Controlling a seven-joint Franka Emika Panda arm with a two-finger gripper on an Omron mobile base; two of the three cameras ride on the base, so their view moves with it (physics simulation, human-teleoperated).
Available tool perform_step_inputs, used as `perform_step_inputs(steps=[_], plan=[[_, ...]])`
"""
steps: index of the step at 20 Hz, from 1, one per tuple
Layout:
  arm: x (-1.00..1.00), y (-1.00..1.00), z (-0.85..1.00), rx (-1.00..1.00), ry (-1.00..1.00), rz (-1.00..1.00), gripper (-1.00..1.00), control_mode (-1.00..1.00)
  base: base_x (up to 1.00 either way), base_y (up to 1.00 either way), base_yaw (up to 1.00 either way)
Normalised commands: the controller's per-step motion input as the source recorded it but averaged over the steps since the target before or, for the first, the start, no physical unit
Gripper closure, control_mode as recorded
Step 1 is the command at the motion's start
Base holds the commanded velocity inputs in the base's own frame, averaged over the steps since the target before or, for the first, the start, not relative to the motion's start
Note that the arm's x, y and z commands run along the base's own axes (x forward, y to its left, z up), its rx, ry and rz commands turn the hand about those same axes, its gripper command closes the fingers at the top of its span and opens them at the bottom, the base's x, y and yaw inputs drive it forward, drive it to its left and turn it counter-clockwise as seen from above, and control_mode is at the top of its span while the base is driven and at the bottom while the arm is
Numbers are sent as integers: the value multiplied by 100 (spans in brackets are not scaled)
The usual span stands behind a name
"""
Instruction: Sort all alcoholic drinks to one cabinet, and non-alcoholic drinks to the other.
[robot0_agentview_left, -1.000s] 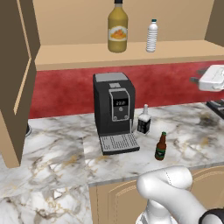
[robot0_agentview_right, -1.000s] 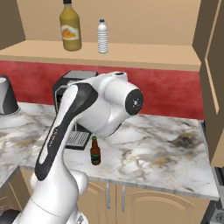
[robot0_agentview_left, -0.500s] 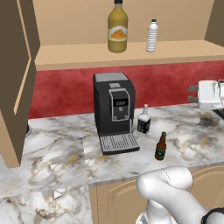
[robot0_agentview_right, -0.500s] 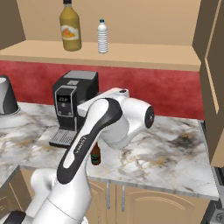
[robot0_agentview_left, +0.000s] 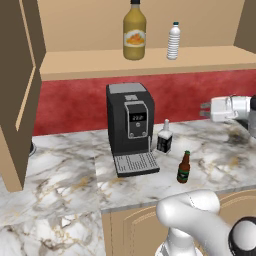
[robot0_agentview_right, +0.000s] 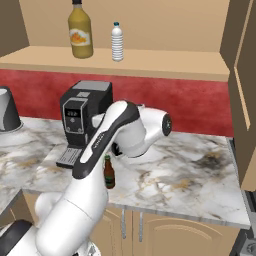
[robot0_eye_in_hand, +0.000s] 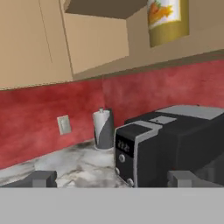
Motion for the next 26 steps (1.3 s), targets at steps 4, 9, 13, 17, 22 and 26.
perform_step_inputs(steps=[4, 9, 13, 17, 22, 26], plan=[[58, 0, -44, 0, 21, 0, -100, -100, 0, 0, 0], [27, 0, -60, 0, 16, 1, -100, -100, 0, 0, 0], [21, 0, -55, 0, 10, 1, -100, -100, 0, 0, 0], [15, 0, -40, 0, 4, 3, -100, -100, 0, 0, 0], [15, 0, -24, 0, 0, 4, -100, -100, 0, 0, 0], [19, 0, -20, 0, 0, 5, -100, -100, 0, 0, 0]])
